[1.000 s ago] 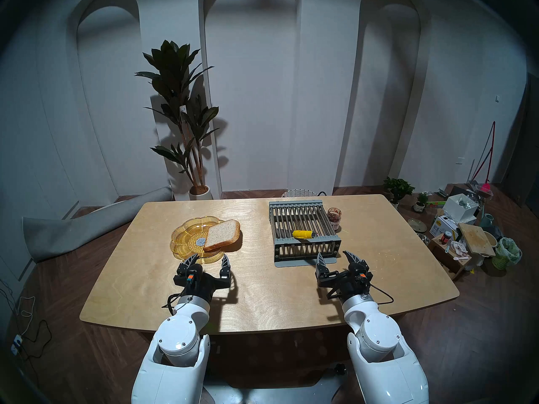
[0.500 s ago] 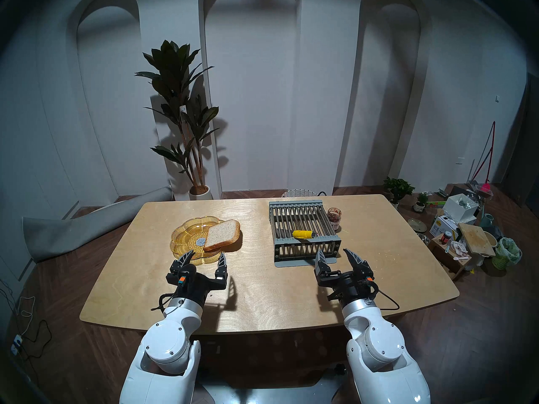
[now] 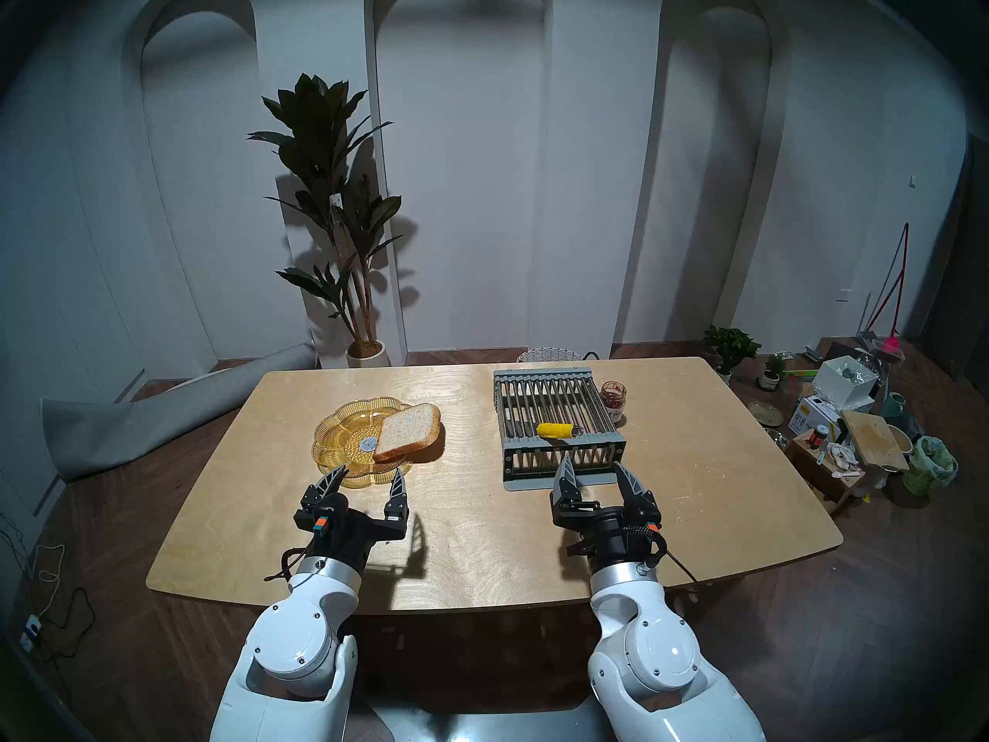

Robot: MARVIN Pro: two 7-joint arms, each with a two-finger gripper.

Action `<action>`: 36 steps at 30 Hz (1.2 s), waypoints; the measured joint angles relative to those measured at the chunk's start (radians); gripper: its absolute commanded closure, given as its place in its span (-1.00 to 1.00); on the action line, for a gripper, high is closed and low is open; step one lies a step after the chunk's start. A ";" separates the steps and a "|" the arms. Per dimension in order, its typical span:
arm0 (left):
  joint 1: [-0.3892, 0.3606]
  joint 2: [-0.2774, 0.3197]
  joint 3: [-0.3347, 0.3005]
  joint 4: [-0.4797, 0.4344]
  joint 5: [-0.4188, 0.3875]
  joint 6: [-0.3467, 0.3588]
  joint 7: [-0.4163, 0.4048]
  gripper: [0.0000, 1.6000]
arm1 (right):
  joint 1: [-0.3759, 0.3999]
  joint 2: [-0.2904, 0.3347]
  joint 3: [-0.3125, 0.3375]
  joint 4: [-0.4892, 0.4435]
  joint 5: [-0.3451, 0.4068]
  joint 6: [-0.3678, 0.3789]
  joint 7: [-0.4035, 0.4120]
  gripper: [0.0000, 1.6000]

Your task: Spread jam over the slice of bread with the knife

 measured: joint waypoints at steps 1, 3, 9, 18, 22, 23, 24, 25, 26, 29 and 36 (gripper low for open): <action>0.001 0.000 0.000 0.000 -0.001 -0.001 0.000 -1.00 | 0.004 0.003 -0.008 0.002 0.003 -0.005 -0.010 -1.00; 0.005 0.001 -0.001 -0.002 -0.003 -0.004 -0.002 -1.00 | 0.022 0.015 -0.037 0.008 0.013 -0.022 -0.047 -1.00; 0.014 0.003 -0.001 -0.005 -0.006 -0.011 -0.003 -1.00 | 0.083 0.039 -0.110 0.033 0.037 -0.054 -0.148 -1.00; 0.014 0.003 0.004 -0.007 0.000 -0.013 -0.002 -1.00 | 0.185 0.033 -0.172 0.125 0.055 -0.065 -0.262 -1.00; 0.012 0.002 0.007 -0.007 0.003 -0.013 -0.001 -1.00 | 0.219 0.023 -0.187 0.153 0.055 -0.067 -0.282 -1.00; 0.012 0.002 0.007 -0.007 0.003 -0.013 -0.001 -1.00 | 0.228 0.021 -0.192 0.161 0.054 -0.069 -0.287 -1.00; 0.011 0.001 0.007 -0.006 0.003 -0.013 0.000 -1.00 | 0.239 0.018 -0.197 0.170 0.053 -0.070 -0.292 -1.00; 0.011 0.001 0.007 -0.006 0.003 -0.013 0.000 -1.00 | 0.250 0.014 -0.202 0.179 0.052 -0.072 -0.298 -1.00; 0.010 0.000 0.007 -0.006 0.002 -0.013 0.001 -1.00 | 0.260 0.012 -0.208 0.187 0.051 -0.075 -0.304 -1.00; 0.009 -0.002 0.007 -0.005 0.000 -0.013 0.002 -1.00 | 0.294 0.002 -0.228 0.217 0.048 -0.084 -0.330 -1.00; 0.008 -0.006 0.004 -0.004 -0.008 -0.013 0.003 -1.00 | 0.354 -0.016 -0.266 0.277 0.038 -0.108 -0.388 -1.00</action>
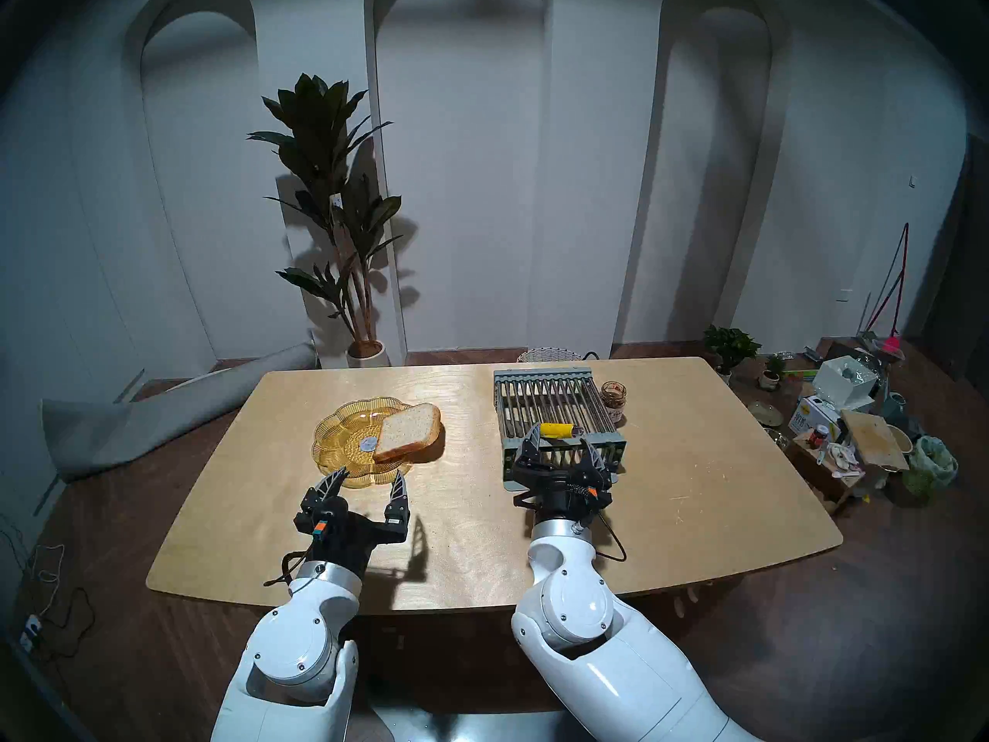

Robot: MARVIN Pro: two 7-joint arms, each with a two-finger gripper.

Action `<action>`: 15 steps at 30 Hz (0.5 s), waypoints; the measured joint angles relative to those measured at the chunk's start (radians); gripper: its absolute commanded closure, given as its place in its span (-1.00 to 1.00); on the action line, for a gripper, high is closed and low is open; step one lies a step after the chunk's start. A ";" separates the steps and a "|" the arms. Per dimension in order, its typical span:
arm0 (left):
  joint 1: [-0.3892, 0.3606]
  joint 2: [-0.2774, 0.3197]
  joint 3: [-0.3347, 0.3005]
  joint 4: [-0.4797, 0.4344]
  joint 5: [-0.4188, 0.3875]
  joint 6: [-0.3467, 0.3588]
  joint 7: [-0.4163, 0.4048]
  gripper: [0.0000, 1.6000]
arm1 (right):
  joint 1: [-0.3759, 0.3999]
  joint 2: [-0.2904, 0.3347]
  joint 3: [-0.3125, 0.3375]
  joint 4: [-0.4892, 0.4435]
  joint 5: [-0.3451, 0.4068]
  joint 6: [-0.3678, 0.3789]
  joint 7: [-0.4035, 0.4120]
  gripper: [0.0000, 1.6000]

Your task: Spread jam over the slice of bread with the knife

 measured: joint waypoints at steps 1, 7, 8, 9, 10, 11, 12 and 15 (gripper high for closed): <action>0.000 0.000 -0.001 0.000 -0.001 0.000 0.000 -1.00 | 0.006 -0.002 -0.003 0.007 -0.002 -0.003 -0.007 -1.00; -0.001 -0.001 -0.004 0.002 -0.007 -0.001 0.000 -1.00 | 0.041 -0.016 -0.024 0.046 -0.016 -0.021 -0.055 -1.00; -0.002 -0.002 -0.004 0.003 -0.009 -0.001 0.000 -1.00 | 0.048 -0.018 -0.027 0.052 -0.020 -0.024 -0.065 -1.00; -0.002 -0.002 -0.005 0.004 -0.010 -0.002 0.000 -1.00 | 0.051 -0.020 -0.028 0.056 -0.021 -0.025 -0.070 -1.00; -0.002 -0.002 -0.005 0.004 -0.012 -0.002 0.000 -1.00 | 0.055 -0.022 -0.029 0.060 -0.024 -0.027 -0.076 -1.00; -0.002 -0.002 -0.006 0.005 -0.014 -0.002 -0.001 -1.00 | 0.061 -0.025 -0.030 0.067 -0.027 -0.029 -0.085 -1.00; -0.003 -0.002 -0.006 0.006 -0.016 -0.002 -0.002 -1.00 | 0.064 -0.027 -0.030 0.071 -0.028 -0.030 -0.089 -1.00; -0.004 -0.002 -0.007 0.007 -0.020 -0.003 -0.003 -1.00 | 0.074 -0.032 -0.030 0.083 -0.034 -0.032 -0.101 -1.00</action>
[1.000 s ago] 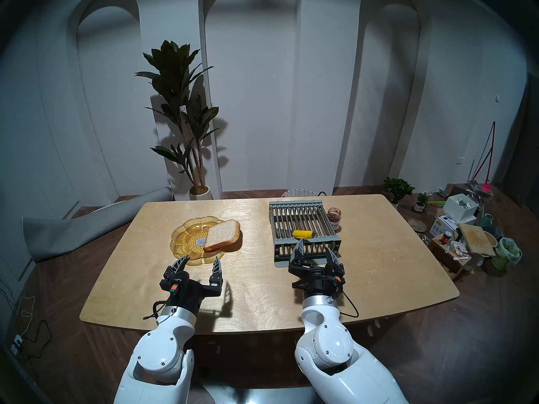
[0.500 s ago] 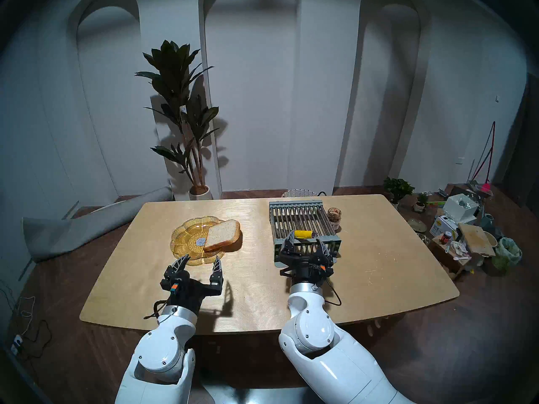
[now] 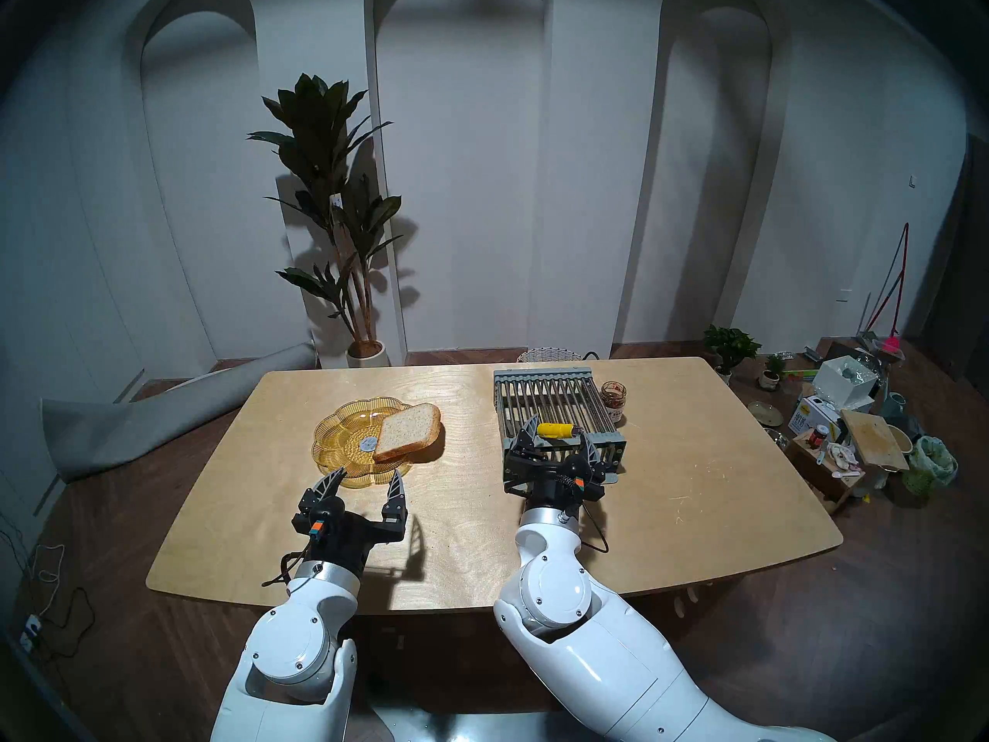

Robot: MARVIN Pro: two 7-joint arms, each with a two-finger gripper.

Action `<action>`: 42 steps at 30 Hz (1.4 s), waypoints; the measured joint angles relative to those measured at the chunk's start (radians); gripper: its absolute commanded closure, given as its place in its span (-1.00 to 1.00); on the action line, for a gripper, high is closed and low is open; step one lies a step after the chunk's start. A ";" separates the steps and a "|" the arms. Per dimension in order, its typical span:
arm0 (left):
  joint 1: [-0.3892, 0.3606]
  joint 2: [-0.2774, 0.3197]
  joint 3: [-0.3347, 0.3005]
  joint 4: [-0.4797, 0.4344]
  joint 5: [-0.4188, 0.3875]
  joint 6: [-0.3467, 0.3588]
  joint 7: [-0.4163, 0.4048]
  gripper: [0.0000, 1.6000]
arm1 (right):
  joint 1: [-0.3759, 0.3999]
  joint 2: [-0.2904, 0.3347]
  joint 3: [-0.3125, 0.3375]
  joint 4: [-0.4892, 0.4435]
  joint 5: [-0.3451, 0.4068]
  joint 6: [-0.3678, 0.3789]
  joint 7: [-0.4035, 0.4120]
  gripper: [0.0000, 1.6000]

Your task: Spread jam over the slice of bread with the knife

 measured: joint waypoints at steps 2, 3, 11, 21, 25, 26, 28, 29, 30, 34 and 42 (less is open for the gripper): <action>-0.001 0.000 -0.001 0.001 -0.002 -0.001 0.000 -1.00 | 0.005 -0.002 0.001 0.006 -0.003 0.000 -0.007 -1.00; -0.001 0.000 -0.001 0.001 -0.004 -0.001 0.000 -1.00 | 0.009 -0.003 0.002 0.010 -0.005 0.000 -0.012 -1.00; -0.004 0.000 -0.002 0.004 -0.007 -0.001 -0.001 -1.00 | 0.028 -0.004 0.009 0.034 -0.005 -0.001 -0.018 -1.00; -0.011 0.000 0.002 0.009 -0.002 0.000 -0.001 -1.00 | 0.049 -0.006 0.015 0.078 -0.005 -0.013 -0.008 -1.00; -0.014 0.000 0.005 0.012 0.001 0.001 -0.001 -1.00 | 0.057 -0.010 0.020 0.106 -0.005 -0.021 -0.007 -0.94; -0.014 0.000 0.005 0.012 0.001 0.002 -0.001 -1.00 | 0.059 -0.010 0.021 0.111 -0.005 -0.022 -0.007 -0.85; -0.016 0.000 0.006 0.013 0.003 0.002 -0.001 -1.00 | 0.062 -0.012 0.023 0.120 -0.005 -0.024 -0.007 -0.39; -0.017 0.000 0.007 0.013 0.004 0.002 -0.001 -1.00 | 0.064 -0.012 0.024 0.124 -0.005 -0.026 -0.007 -0.43; -0.017 0.000 0.007 0.014 0.005 0.002 -0.001 -1.00 | 0.065 -0.013 0.025 0.126 -0.005 -0.027 -0.006 -0.43; -0.021 0.000 0.011 0.015 0.008 0.002 -0.001 -1.00 | 0.071 -0.016 0.028 0.130 -0.005 -0.032 -0.006 -0.25; -0.025 -0.001 0.014 0.016 0.011 0.003 0.000 -1.00 | 0.078 -0.020 0.030 0.137 -0.005 -0.038 -0.003 0.01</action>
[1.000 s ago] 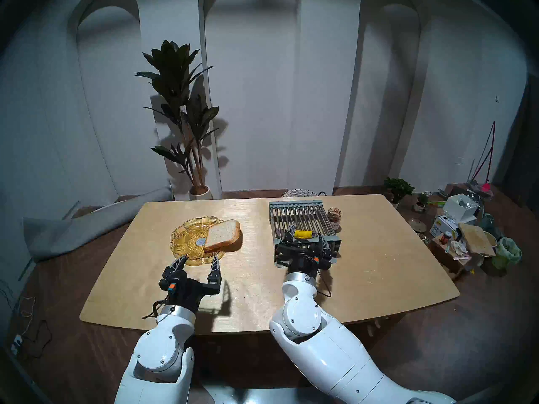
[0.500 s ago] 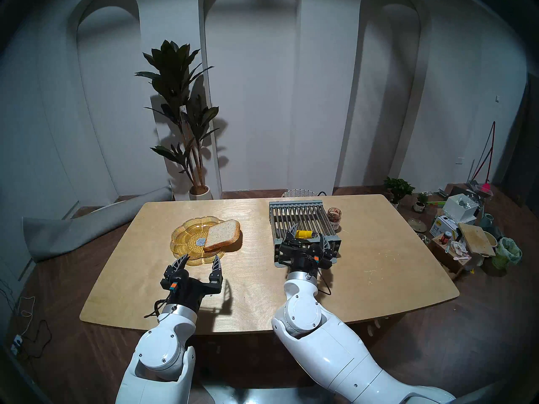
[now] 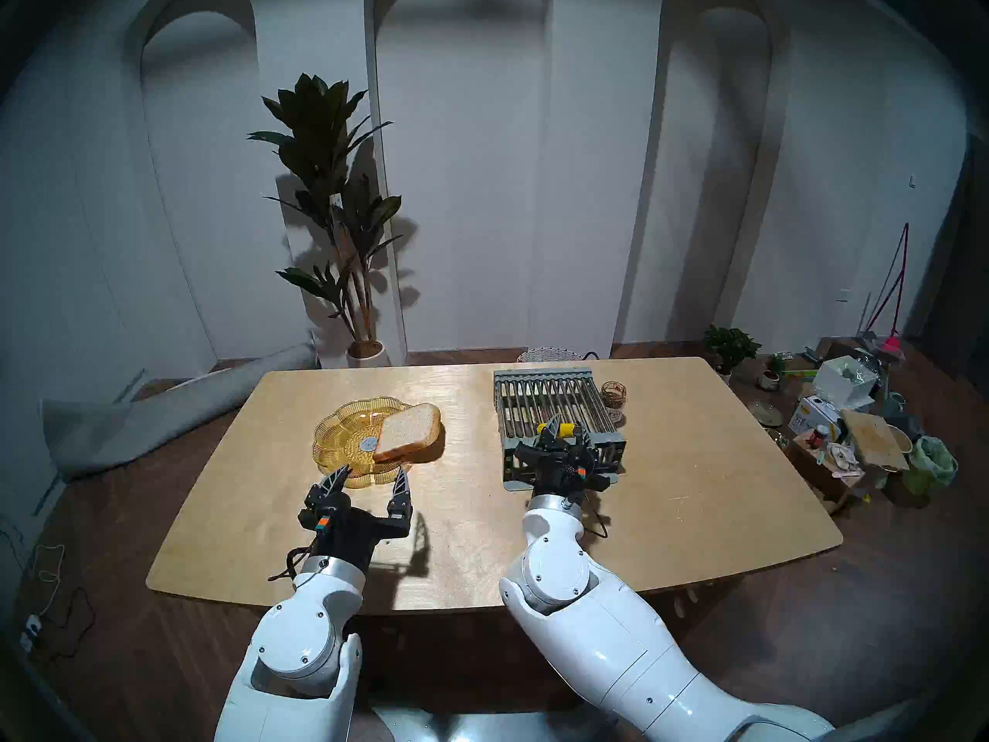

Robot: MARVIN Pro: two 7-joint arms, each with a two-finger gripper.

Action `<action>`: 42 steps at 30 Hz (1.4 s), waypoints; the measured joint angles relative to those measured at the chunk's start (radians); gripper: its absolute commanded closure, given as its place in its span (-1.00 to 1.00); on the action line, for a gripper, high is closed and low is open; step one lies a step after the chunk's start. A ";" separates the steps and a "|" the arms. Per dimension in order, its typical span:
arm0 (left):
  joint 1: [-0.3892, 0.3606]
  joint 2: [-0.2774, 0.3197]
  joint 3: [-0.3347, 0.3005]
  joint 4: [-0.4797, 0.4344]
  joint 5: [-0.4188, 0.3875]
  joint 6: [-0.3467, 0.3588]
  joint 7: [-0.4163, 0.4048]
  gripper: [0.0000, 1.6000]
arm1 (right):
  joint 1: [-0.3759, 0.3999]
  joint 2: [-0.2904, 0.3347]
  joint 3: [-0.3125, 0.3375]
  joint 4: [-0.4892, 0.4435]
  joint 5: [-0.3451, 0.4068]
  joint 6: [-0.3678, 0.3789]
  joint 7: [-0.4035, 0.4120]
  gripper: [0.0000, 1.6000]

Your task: Spread jam over the slice of bread with the knife

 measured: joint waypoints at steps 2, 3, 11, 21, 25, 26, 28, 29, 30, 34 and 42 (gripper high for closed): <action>-0.001 -0.001 0.000 0.000 0.001 0.000 0.000 -1.00 | 0.003 -0.002 0.000 0.004 0.000 -0.001 0.001 0.03; -0.001 -0.001 0.000 0.000 0.001 0.000 0.001 -1.00 | 0.003 -0.002 0.000 0.005 0.000 -0.002 0.001 0.03; -0.001 -0.004 0.000 0.000 0.001 -0.001 0.001 -1.00 | 0.011 -0.009 -0.002 0.024 -0.002 -0.008 0.003 0.49; 0.000 -0.006 0.000 0.000 0.001 -0.002 0.002 -1.00 | 0.018 -0.016 -0.007 0.034 -0.006 -0.019 0.003 1.00; 0.000 -0.007 -0.001 -0.002 0.001 -0.002 0.003 -1.00 | 0.017 -0.017 -0.010 0.033 -0.010 -0.021 -0.001 1.00; 0.001 -0.008 -0.001 -0.002 0.001 -0.003 0.004 -1.00 | 0.017 -0.017 -0.012 0.032 -0.012 -0.022 -0.004 1.00; 0.002 -0.008 -0.002 -0.003 0.001 -0.003 0.005 -1.00 | 0.017 -0.018 -0.014 0.030 -0.014 -0.023 -0.008 1.00; 0.002 -0.008 -0.002 -0.004 0.001 -0.003 0.006 -1.00 | 0.017 -0.018 -0.015 0.030 -0.015 -0.023 -0.011 1.00; 0.003 -0.008 -0.002 -0.005 0.001 -0.004 0.006 -1.00 | 0.017 -0.018 -0.016 0.029 -0.017 -0.023 -0.013 1.00; 0.009 -0.009 -0.003 -0.010 0.001 -0.005 0.009 -1.00 | 0.018 -0.018 -0.020 0.026 -0.025 -0.024 -0.024 1.00; 0.021 -0.010 -0.006 -0.017 0.001 -0.008 0.011 -1.00 | 0.026 -0.015 -0.037 0.022 -0.073 -0.012 -0.051 1.00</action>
